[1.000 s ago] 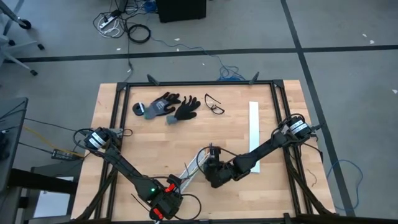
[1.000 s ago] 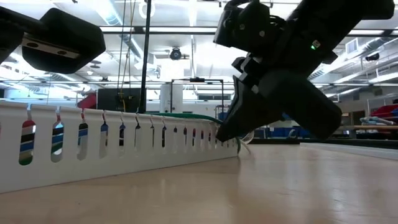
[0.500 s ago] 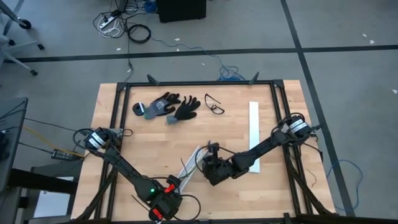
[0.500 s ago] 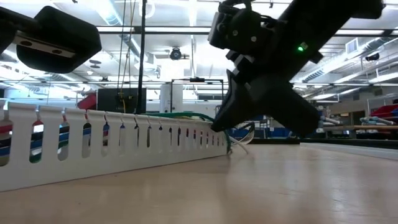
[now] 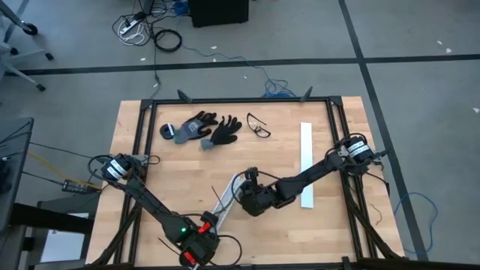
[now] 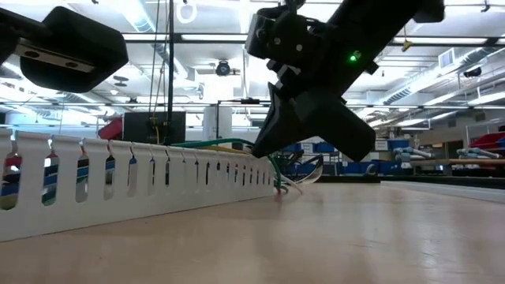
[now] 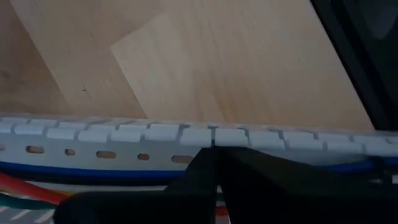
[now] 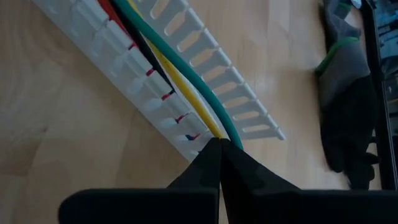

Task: Ziptie cables
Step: Put the ziptied cables in a white cable duct

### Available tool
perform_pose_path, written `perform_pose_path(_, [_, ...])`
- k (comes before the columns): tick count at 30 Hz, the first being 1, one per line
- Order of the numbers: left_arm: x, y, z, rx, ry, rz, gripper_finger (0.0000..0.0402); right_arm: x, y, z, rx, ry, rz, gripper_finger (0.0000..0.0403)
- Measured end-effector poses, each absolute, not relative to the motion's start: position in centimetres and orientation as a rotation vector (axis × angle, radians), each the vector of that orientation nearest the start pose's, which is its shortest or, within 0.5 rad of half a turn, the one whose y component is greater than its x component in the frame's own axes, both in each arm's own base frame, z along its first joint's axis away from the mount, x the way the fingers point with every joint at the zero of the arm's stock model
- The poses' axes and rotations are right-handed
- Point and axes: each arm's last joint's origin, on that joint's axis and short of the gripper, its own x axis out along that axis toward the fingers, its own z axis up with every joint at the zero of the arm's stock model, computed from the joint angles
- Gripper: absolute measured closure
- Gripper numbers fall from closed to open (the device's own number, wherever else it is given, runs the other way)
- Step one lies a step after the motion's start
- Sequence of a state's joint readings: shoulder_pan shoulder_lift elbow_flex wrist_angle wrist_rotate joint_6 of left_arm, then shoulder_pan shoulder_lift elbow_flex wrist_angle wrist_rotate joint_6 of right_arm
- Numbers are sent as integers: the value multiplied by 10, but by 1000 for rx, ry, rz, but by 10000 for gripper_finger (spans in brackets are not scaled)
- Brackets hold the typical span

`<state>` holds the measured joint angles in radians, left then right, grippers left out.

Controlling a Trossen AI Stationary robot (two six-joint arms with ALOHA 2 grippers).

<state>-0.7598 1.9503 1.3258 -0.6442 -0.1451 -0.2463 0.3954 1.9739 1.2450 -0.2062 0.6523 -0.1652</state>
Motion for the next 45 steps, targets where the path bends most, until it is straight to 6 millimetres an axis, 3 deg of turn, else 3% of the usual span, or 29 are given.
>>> perform_pose_path(9, [279,-263,163,327,1184,-415,402,383,115,158,-684,882,-71,403])
perform_pose_path(17, [277,-267,163,321,1168,-437,401,389,95,160,-686,886,-173,403])
perform_pose_path(27, [274,-271,164,324,1167,-455,402,397,79,164,-725,841,-217,403])
perform_pose_path(33, [274,-271,163,322,1168,-455,402,403,72,165,-680,810,-69,403])
perform_pose_path(39, [274,-271,163,317,1167,-452,401,408,61,160,-617,804,-43,402])
perform_pose_path(45, [274,-272,164,306,1163,-447,402,413,55,155,-697,792,-76,403])
